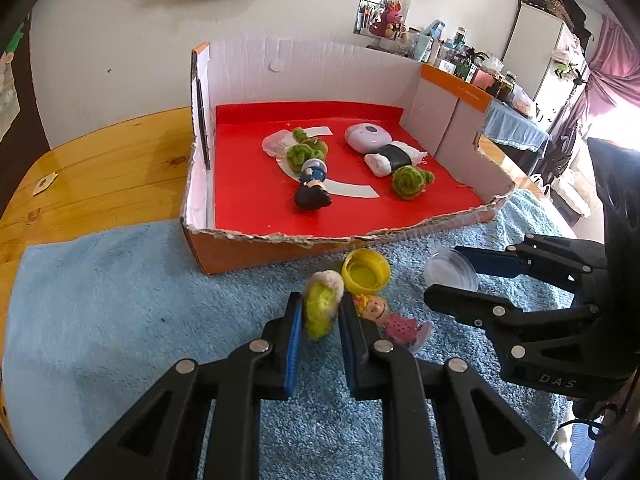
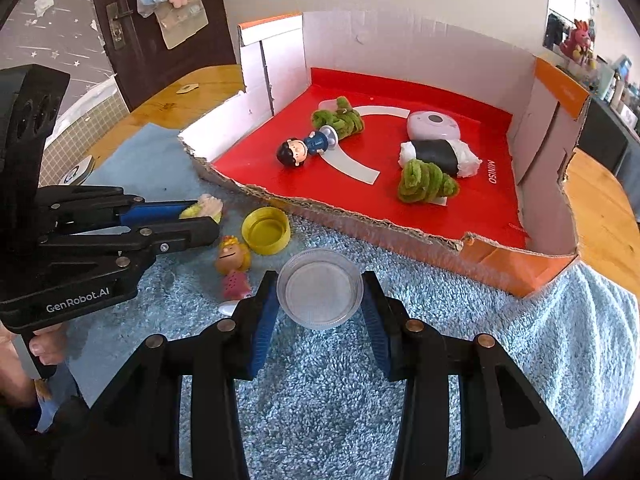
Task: Organize objects
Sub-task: 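Grasp the yellow-green yarn doll with the left gripper while the right grasps the clear round lid, then carry the yarn doll and clear lid into the box with both grippers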
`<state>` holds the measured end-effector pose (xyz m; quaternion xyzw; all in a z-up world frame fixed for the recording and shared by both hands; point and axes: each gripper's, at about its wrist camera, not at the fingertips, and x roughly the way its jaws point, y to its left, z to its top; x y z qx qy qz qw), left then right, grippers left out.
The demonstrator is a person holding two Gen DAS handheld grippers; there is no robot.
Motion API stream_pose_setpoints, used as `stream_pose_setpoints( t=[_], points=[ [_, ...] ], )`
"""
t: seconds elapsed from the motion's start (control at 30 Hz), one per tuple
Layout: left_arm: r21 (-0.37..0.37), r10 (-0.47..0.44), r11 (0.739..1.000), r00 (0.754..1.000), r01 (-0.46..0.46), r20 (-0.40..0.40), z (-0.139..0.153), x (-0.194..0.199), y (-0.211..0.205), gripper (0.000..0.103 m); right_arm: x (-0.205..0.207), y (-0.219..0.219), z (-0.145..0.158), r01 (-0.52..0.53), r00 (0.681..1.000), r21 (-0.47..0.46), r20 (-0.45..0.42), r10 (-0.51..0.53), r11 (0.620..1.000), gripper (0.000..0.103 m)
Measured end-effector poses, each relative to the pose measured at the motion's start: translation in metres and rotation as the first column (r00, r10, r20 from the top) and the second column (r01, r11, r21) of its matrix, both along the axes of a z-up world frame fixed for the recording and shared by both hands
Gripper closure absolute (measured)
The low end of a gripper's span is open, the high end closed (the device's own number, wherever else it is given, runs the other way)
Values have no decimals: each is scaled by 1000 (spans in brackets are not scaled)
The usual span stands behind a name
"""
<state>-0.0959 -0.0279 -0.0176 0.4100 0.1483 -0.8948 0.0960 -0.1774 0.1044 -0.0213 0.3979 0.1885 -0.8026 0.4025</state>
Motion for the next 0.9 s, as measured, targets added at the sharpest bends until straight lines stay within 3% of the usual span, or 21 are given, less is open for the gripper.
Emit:
stream_pose_setpoints(
  t=[0.47,0.9],
  points=[
    [5,-17,1000,1000,17,-23,12,6,11,85,8,6,8,-15,1000,-29,5,15,999,64],
    [-26,-41,999,996,39,-85,42,-4,15,85,7,10,37,-32,999,-86,-23,30,996,64]
  ],
)
